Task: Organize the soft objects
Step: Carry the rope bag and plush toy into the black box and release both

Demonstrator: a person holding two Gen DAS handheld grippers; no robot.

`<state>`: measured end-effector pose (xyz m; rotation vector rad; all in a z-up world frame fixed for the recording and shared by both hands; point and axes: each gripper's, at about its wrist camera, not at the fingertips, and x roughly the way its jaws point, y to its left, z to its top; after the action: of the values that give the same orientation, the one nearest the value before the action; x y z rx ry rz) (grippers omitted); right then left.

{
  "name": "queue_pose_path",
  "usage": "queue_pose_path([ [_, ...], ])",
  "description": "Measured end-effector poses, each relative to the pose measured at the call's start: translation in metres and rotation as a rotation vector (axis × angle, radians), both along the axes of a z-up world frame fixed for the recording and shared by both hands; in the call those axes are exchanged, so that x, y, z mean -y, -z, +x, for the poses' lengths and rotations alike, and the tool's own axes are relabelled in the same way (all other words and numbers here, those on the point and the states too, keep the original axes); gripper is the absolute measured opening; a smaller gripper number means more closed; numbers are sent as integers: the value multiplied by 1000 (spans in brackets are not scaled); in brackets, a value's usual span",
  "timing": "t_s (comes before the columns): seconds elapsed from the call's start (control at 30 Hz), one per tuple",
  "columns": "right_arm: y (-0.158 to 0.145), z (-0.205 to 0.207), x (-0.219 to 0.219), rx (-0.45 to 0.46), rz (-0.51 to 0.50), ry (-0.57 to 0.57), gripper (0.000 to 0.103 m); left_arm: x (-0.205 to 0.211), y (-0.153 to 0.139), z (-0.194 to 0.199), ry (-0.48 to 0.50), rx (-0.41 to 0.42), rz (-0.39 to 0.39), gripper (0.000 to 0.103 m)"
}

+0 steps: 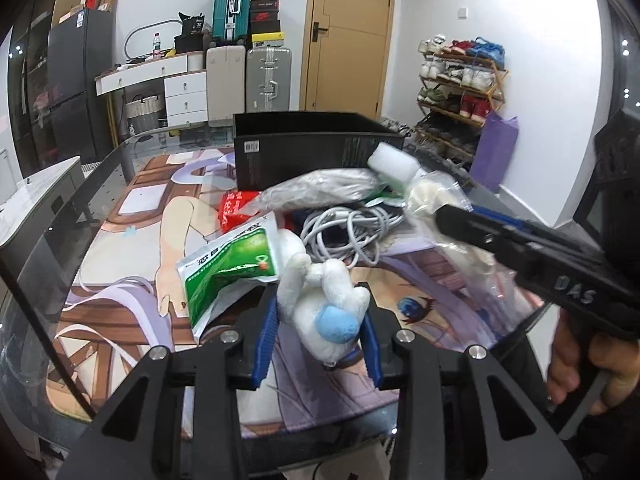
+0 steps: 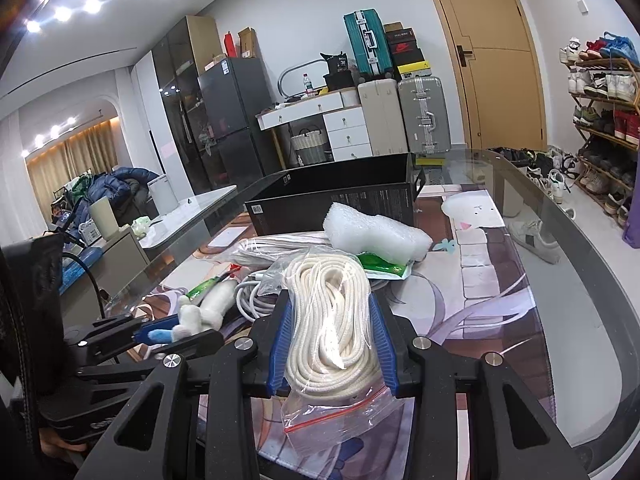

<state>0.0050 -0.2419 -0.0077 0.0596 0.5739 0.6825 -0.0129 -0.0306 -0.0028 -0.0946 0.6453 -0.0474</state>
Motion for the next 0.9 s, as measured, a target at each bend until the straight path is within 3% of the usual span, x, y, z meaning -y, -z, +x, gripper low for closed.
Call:
queue_pose_path([
  [0.5, -10, -6, -3, 36, 38, -16, 38, 7, -35, -23, 32, 103, -19, 35],
  [0.9, -22, -7, 1, 60, 54, 0, 38, -6, -45, -11, 12, 140, -36, 35],
])
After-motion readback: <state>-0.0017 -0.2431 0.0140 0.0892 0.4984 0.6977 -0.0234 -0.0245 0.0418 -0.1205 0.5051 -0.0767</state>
